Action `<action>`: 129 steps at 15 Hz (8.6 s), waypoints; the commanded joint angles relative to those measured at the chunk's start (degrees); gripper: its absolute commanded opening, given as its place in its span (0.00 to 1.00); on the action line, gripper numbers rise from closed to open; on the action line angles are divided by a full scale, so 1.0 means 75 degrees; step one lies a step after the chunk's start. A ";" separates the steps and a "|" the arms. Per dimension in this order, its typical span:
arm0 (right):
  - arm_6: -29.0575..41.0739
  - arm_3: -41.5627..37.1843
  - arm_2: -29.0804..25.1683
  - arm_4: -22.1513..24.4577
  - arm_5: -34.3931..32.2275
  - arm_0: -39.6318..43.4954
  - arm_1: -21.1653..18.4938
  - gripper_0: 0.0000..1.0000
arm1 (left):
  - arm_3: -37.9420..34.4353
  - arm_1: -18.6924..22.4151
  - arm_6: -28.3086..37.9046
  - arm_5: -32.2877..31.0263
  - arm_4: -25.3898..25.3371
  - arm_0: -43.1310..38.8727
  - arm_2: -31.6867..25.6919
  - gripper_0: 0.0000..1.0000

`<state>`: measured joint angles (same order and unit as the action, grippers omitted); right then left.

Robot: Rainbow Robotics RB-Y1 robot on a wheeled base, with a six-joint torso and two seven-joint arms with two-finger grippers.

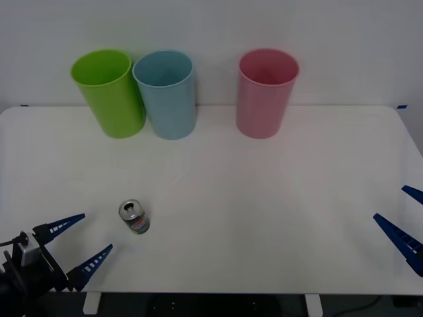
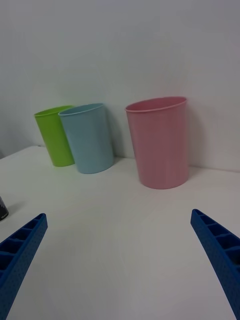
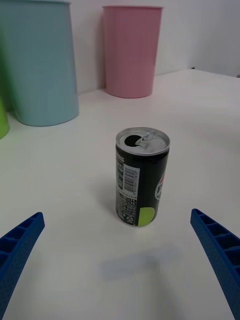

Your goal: Grasp the object on the table and drop it into the matching bin: aluminum can to the light blue bin, PET bottle to the pink bin.

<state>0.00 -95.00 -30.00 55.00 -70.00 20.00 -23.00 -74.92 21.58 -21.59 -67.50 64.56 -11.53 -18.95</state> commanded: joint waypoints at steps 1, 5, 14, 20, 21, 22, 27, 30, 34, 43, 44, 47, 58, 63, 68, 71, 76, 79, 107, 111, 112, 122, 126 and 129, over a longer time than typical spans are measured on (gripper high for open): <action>0.0000 0.0000 0.0000 0.0000 0.0000 0.0000 0.0000 1.00 | 0.0332 -0.0183 -0.0204 0.0011 -0.0006 0.0283 0.0112 1.00; 0.0000 0.0000 0.0000 0.0000 0.0000 0.0000 0.0000 1.00 | 0.0403 -0.0651 -0.0415 0.0187 0.0310 0.0541 0.0077 1.00; 0.0000 0.0000 0.0000 0.0000 0.0000 0.0000 0.0000 1.00 | 0.0672 -0.1167 -0.0508 0.0422 0.0943 0.1068 0.0065 1.00; 0.0000 0.0000 0.0000 0.0000 0.0000 0.0000 0.0000 1.00 | 0.1340 -0.1179 -0.0719 0.0433 0.0966 0.1595 0.0182 1.00; 0.0000 0.0000 0.0000 0.0000 0.0000 0.0000 0.0000 1.00 | 0.1364 -0.1190 -0.0743 0.0433 0.0966 0.1607 0.0194 1.00; 0.0000 0.0000 0.0000 0.0000 0.0000 0.0000 0.0000 1.00 | 0.1364 -0.1190 -0.0743 0.0457 0.0978 0.1607 0.0229 1.00; 0.0000 0.0000 0.0000 0.0000 0.0000 0.0000 0.0000 1.00 | 0.1364 -0.1190 -0.0743 0.0457 0.0978 0.1607 0.0288 1.00; 0.0000 0.0000 0.0000 0.0000 0.0000 0.0000 0.0000 1.00 | 0.1364 -0.1190 -0.0790 0.0457 0.0990 0.1607 0.0288 0.19; 0.0000 0.0000 0.0000 0.0000 0.0000 0.0000 0.0000 1.00 | 0.1364 -0.1190 -0.0837 0.0539 0.0990 0.1607 0.0311 0.00; 0.0000 0.0000 0.0000 0.0000 0.0000 0.0000 0.0000 1.00 | 0.1364 -0.1190 -0.0755 0.0539 0.0908 0.1666 0.0264 0.00; 0.0000 0.0000 0.0000 0.0000 0.0000 0.0000 0.0000 1.00 | 0.1352 -0.1190 -0.0743 0.0539 0.0896 0.1701 0.0229 0.00; 0.0000 0.0000 0.0000 0.0000 0.0000 0.0000 0.0000 1.00 | 0.1282 -0.1190 -0.0626 0.0539 0.0685 0.1830 0.0206 0.00; 0.0000 0.0000 0.0000 0.0000 0.0000 0.0000 0.0000 1.00 | -0.0570 -0.1190 0.1238 0.1113 -0.0135 0.1924 0.0217 0.00; 0.0000 0.0000 0.0000 0.0000 0.0000 0.0000 0.0000 1.00 | -0.1425 -0.1190 0.2328 0.1465 -0.0123 0.2205 0.0335 0.00; 0.0000 0.0000 0.0000 0.0000 0.0000 0.0000 0.0000 1.00 | -0.1671 -0.1190 0.2667 0.2215 -0.0147 0.2744 0.0382 0.00; 0.0000 0.0000 0.0000 0.0000 0.0000 0.0000 0.0000 1.00 | -0.2093 -0.1179 0.3019 0.2894 -0.0194 0.2732 0.0370 0.00; 0.0000 0.0000 0.0000 0.0000 0.0000 0.0000 0.0000 1.00 | -0.2855 -0.1097 0.4531 0.3738 0.0685 0.3002 0.0370 0.00; 0.0000 0.0000 0.0000 0.0000 0.0000 0.0000 0.0000 1.00 | -0.2843 -0.1085 0.5187 0.4078 0.1341 0.3494 0.0393 0.00; 0.0000 0.0000 0.0000 0.0000 0.0000 0.0000 0.0000 1.00 | 0.3309 -0.1237 0.5527 0.6164 0.4564 0.8873 0.0733 0.00; 0.0000 0.0000 0.0000 0.0000 0.0000 0.0000 0.0000 1.00 | 0.3309 -0.1296 0.5503 0.6187 0.4576 0.8861 0.0827 0.00; 0.0000 0.0000 0.0000 0.0000 0.0000 0.0000 0.0000 1.00 | 0.3309 -0.1296 0.5503 0.6199 0.4576 0.8873 0.0827 0.00; 0.0000 0.0000 0.0000 0.0000 0.0000 0.0000 0.0000 1.00 | 0.3286 -0.1296 0.5163 0.6140 0.4412 0.8861 0.0991 1.00; 0.0000 0.0000 0.0000 0.0000 0.0000 0.0000 0.0000 1.00 | 0.3274 -0.1296 0.5058 0.6117 0.4248 0.8849 0.1026 1.00; 0.0000 0.0000 0.0000 0.0000 0.0000 0.0000 0.0000 1.00 | 0.3274 -0.1296 0.5035 0.6117 0.4154 0.8838 0.1026 1.00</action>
<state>0.00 -95.00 -30.00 55.00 -70.00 20.00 -23.00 -50.34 11.86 16.23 -21.59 95.94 54.83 -11.25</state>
